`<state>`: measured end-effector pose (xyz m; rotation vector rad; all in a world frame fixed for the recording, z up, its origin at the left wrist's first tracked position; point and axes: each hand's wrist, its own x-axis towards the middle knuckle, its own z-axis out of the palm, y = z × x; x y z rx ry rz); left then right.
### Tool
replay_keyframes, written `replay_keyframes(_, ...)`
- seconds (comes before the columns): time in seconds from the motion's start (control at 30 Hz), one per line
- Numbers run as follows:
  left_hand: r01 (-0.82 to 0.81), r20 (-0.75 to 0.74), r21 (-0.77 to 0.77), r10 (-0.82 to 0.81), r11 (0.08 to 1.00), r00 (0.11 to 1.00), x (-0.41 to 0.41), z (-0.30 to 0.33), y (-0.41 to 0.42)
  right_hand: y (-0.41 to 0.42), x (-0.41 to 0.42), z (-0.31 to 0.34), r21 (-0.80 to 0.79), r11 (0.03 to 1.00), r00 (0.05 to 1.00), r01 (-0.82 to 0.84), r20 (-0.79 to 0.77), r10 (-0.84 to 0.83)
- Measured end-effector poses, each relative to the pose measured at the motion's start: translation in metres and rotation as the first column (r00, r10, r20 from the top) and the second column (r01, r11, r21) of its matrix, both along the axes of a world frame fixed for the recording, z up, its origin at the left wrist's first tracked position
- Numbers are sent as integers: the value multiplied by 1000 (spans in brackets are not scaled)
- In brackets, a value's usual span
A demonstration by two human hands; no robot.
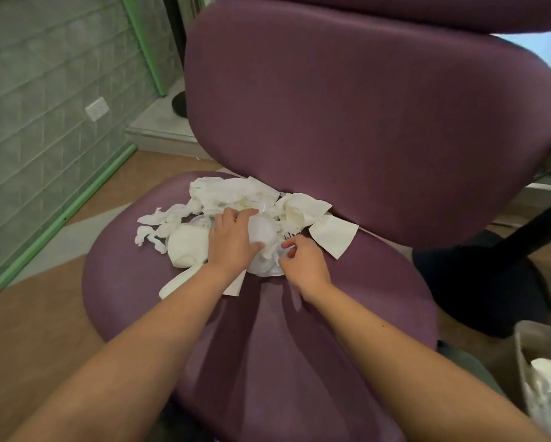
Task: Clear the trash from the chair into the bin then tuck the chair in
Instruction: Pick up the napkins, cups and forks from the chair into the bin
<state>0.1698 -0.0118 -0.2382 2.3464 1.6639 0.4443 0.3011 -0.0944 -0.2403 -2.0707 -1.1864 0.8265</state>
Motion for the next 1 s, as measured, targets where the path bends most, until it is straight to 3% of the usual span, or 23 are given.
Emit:
replay_keyframes(0.3, -16, 182, -148, 43, 989, 982, -16, 10, -3, 15, -16, -1, 76, 996, 998, 53, 33, -56)
replay_keyframes(0.47, 45, 262, -187, 6, 981, 965, -20, 13, -2, 38, -16, 8, -26, 999, 999, -45, -6, 45)
replay_keyframes(0.83, 33, 446, -249, 84, 968, 891, -17, 41, -7, 10, 4, 32, 117, 960, 875, 255, -450, -178)
replay_keyframes(1.0, 64, 505, -256, 77, 965, 860, 3, 59, -21, -28, 28, 41, 105, 934, 824, 342, -510, -245)
